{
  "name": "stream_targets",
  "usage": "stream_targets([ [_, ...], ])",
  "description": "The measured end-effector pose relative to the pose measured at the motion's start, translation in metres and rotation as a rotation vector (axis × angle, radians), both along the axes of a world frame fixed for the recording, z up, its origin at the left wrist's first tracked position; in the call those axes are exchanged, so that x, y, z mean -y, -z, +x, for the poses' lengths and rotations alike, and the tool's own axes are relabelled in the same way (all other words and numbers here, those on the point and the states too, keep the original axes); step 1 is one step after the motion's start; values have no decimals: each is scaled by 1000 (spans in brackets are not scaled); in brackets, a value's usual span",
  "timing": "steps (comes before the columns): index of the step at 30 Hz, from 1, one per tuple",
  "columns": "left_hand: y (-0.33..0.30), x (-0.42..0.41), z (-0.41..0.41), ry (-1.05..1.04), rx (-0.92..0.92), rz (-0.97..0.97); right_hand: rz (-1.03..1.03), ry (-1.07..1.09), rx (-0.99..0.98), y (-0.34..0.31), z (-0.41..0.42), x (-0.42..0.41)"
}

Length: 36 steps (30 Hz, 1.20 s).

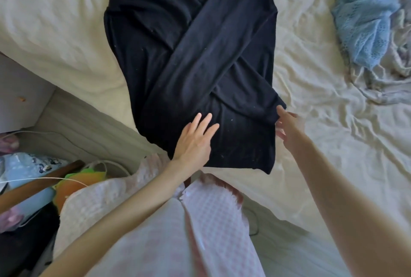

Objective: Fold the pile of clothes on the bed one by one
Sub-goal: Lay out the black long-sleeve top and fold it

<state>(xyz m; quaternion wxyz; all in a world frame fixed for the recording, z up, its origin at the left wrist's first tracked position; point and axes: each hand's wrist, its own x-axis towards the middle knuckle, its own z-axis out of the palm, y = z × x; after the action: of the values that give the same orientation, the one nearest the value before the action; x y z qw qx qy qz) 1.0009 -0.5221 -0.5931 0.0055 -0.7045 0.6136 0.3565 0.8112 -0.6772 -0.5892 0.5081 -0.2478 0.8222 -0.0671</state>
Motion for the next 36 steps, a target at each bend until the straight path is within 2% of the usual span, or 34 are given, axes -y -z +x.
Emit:
stream_targets([
  [3, 5, 4, -20, 33, 46, 118, 15, 50, 82, 0, -5, 9],
  [10, 1, 6, -31, -157, -8, 119, -41, 63, 304, -13, -11, -8],
  [13, -1, 4, -32, -230, -25, 94, -71, -86, 243, -15, -13, -23],
  [17, -5, 2, -34, -356, -92, 70, -130, -171, 277, -11, -15, -37],
  [22, -8, -8, -30, -496, -120, -6, -93, -77, 327, -11, -25, -43],
  [26, -8, -22, -15, -758, -164, -79, -58, -80, 262, -4, -35, -44],
  [30, 3, -37, 29, -1107, -76, -122, -108, -295, 34, 11, -50, -47],
  [33, 20, -41, 70, -1357, -123, 10, -149, -493, -39, 16, -56, -56],
  [36, 38, -43, 96, -1324, -215, 146, -114, -580, -26, 19, -58, -65],
])
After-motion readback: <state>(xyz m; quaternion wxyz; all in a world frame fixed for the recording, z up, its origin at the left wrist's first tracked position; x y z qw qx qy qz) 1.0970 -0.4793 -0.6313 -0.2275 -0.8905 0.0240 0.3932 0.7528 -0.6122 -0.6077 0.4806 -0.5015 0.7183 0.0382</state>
